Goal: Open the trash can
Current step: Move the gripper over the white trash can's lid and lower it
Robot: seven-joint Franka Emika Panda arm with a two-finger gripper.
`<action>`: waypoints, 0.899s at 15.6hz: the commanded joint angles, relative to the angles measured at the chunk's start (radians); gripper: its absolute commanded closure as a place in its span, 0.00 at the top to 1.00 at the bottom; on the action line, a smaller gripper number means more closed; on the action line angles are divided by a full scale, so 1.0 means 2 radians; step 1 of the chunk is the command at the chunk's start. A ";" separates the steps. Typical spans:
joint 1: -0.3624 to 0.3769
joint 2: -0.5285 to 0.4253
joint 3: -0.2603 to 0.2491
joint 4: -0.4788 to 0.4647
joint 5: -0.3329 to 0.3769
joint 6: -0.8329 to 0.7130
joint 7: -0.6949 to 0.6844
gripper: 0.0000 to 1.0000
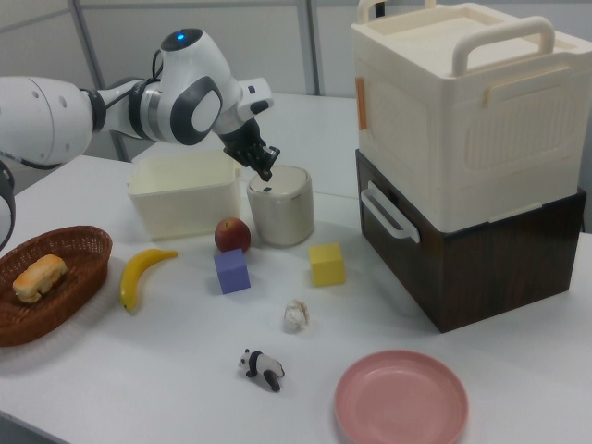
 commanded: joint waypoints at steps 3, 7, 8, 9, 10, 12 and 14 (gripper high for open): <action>0.003 0.015 -0.001 0.012 -0.009 0.012 -0.008 0.00; 0.004 0.021 -0.001 0.012 -0.008 0.022 -0.007 0.00; 0.005 0.021 -0.001 0.011 -0.007 0.026 -0.007 0.00; 0.006 0.022 0.000 0.011 -0.007 0.026 -0.007 0.00; 0.007 0.023 0.000 0.011 -0.006 0.026 -0.007 0.00; 0.007 0.029 0.000 0.012 -0.006 0.032 -0.007 0.00; 0.007 0.030 0.001 0.012 -0.006 0.040 -0.007 0.00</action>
